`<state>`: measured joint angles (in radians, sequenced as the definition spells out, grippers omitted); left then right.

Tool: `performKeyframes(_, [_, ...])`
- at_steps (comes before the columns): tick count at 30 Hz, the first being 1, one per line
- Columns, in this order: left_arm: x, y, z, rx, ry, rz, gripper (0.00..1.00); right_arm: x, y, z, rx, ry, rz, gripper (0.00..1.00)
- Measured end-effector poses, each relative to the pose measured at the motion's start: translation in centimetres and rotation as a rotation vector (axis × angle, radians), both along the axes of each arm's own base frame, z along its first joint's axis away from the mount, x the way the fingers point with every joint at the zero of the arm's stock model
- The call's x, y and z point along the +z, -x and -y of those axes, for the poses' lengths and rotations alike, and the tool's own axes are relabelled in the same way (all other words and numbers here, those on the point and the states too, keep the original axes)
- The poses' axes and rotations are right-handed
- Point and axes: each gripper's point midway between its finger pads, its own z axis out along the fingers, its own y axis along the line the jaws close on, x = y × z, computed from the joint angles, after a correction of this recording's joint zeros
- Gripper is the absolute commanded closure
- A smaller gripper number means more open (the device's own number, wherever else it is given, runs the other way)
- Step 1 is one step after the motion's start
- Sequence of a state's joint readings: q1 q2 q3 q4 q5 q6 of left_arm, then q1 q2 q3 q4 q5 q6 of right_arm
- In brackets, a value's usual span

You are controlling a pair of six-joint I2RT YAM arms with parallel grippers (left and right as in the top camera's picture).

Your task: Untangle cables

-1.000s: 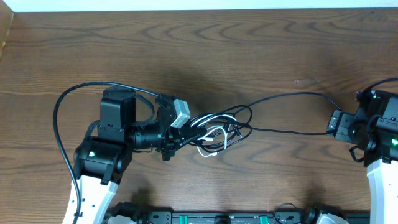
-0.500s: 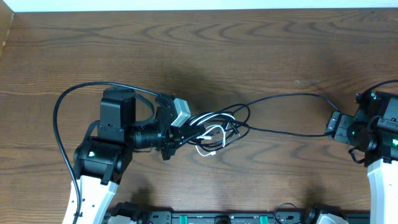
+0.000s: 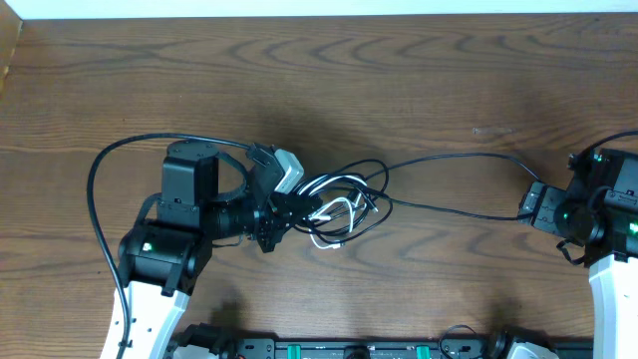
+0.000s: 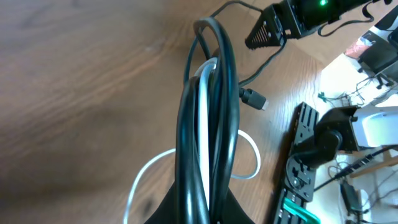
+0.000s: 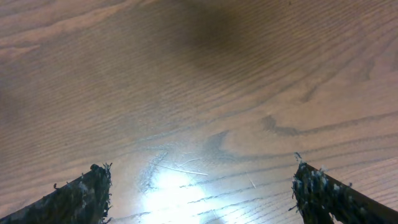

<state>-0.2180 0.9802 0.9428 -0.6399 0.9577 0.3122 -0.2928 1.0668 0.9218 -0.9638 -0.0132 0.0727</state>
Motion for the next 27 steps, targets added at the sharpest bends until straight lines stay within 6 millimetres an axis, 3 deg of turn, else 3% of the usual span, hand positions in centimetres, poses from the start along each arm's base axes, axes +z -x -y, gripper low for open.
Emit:
performKeyframes(6, [-0.2, 1.7, 0.3, -0.085, 0.010, -0.004, 0.92, 0.0, 0.0, 0.1, -0.002, 0.003, 0.002, 0.09])
performKeyframes(13, [0.3, 2.4, 0.7, -0.145, 0.039, 0.037, 0.92, 0.1, -0.1, 0.1, -0.002, 0.004, 0.004, 0.09])
performKeyframes(22, [3.1, 5.1, 1.8, -0.340, 0.195, 0.136, 0.92, 0.1, -0.2, 0.1, -0.002, -0.002, 0.011, 0.09])
performKeyframes(27, [3.9, 5.8, 2.0, -0.387, 0.243, 0.152, 0.92, 0.6, -1.2, -0.8, 0.028, -0.048, 0.061, 0.10])
